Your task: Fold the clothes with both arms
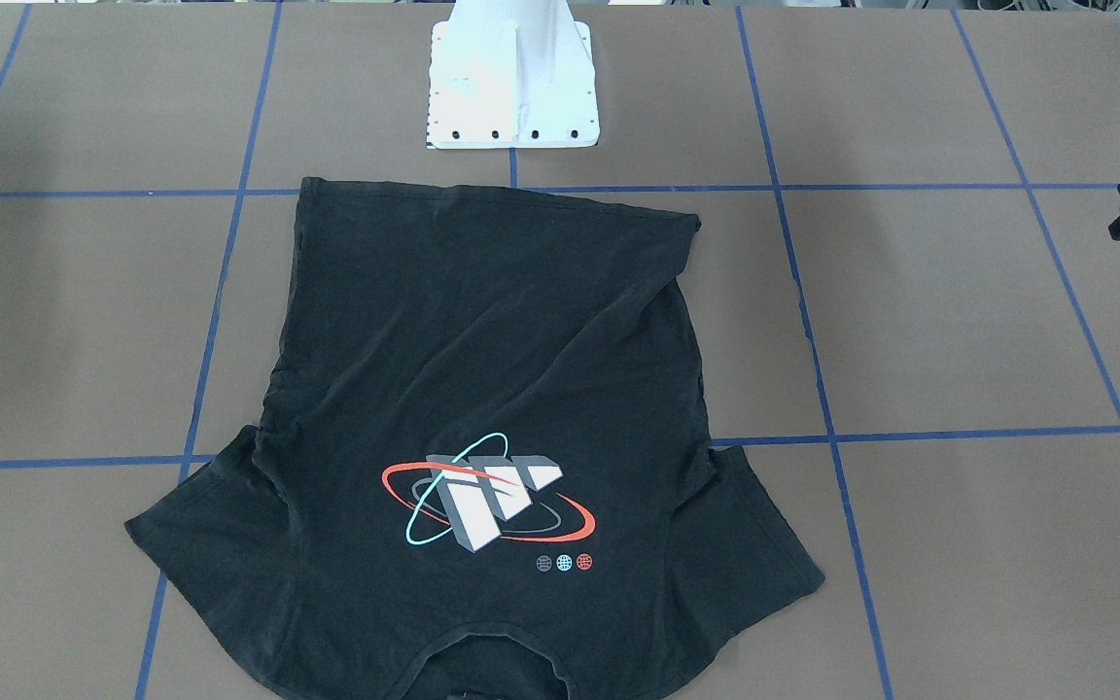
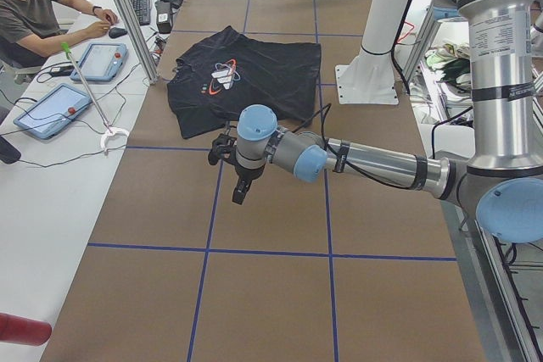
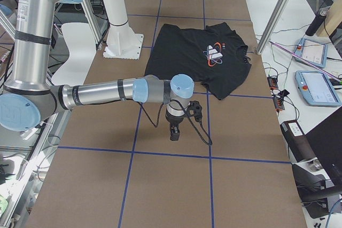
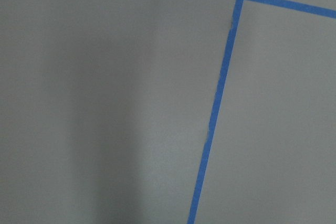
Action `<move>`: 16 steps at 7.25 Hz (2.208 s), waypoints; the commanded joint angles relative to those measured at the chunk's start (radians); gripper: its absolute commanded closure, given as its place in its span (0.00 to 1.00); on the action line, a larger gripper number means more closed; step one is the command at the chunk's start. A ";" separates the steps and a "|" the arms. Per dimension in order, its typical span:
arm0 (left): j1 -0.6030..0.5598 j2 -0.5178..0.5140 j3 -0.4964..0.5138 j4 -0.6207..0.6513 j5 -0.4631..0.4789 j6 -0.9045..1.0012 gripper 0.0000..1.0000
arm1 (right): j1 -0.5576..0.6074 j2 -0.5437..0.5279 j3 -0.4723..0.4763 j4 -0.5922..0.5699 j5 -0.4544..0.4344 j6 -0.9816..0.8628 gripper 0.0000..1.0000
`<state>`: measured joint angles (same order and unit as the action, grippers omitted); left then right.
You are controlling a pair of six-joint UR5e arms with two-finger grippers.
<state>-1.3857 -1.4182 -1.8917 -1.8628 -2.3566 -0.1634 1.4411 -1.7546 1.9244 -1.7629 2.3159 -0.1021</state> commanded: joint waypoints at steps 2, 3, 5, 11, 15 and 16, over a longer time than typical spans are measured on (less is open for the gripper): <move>0.002 -0.002 -0.006 -0.006 -0.006 0.001 0.00 | -0.002 0.010 0.008 0.055 0.112 0.039 0.00; 0.002 -0.001 -0.009 -0.028 -0.024 -0.002 0.00 | -0.004 0.058 0.005 0.074 0.114 0.111 0.00; 0.002 0.001 0.000 -0.029 -0.058 -0.005 0.00 | -0.046 0.149 -0.054 0.210 0.111 0.190 0.00; 0.002 -0.022 -0.033 -0.058 -0.047 -0.120 0.00 | -0.353 0.629 -0.552 0.638 -0.057 0.898 0.00; 0.002 -0.030 -0.026 -0.058 -0.044 -0.123 0.00 | -0.381 0.696 -0.771 0.870 -0.104 0.955 0.15; 0.002 -0.030 -0.024 -0.058 -0.044 -0.123 0.00 | -0.381 0.695 -0.792 0.870 -0.102 0.955 0.15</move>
<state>-1.3837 -1.4479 -1.9155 -1.9205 -2.4007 -0.2857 1.0612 -1.0597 1.1593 -0.9018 2.2178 0.8447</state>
